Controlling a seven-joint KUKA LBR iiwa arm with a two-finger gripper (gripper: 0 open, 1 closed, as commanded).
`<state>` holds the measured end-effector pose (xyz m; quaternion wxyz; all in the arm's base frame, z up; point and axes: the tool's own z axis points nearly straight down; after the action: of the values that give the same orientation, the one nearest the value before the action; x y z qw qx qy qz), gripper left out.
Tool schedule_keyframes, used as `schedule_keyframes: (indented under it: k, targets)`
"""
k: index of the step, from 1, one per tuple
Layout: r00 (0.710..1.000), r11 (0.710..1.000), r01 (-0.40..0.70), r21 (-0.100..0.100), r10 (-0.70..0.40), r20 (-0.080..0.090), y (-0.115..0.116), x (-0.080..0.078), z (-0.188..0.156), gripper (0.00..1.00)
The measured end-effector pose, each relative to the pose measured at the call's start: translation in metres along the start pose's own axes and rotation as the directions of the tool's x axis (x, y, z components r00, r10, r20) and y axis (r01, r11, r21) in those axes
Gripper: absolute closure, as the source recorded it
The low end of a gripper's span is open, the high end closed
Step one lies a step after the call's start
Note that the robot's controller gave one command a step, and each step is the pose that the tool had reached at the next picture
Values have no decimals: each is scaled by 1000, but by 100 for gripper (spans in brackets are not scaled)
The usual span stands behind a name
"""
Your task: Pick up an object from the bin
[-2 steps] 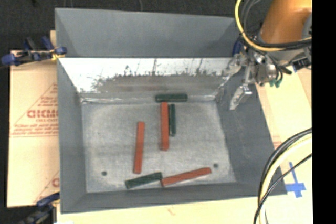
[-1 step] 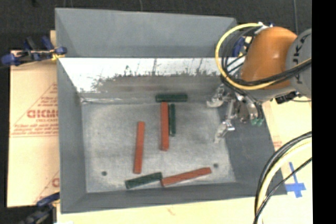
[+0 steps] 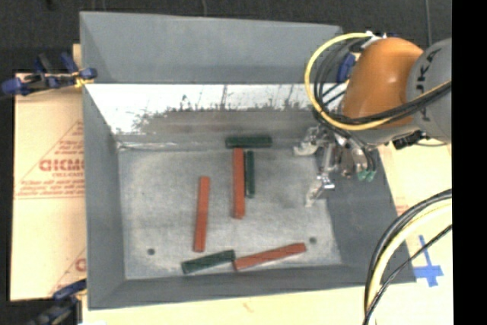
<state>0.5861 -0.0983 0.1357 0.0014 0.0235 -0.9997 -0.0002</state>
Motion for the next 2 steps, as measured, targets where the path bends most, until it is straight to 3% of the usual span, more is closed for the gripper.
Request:
schedule_keyframes:
  k: [1,2]
  targets:
    - [1000,1000,25,4,-25,14,35,-11,34,0]
    - [999,999,45,-1,-45,-2,46,-46,37,0]
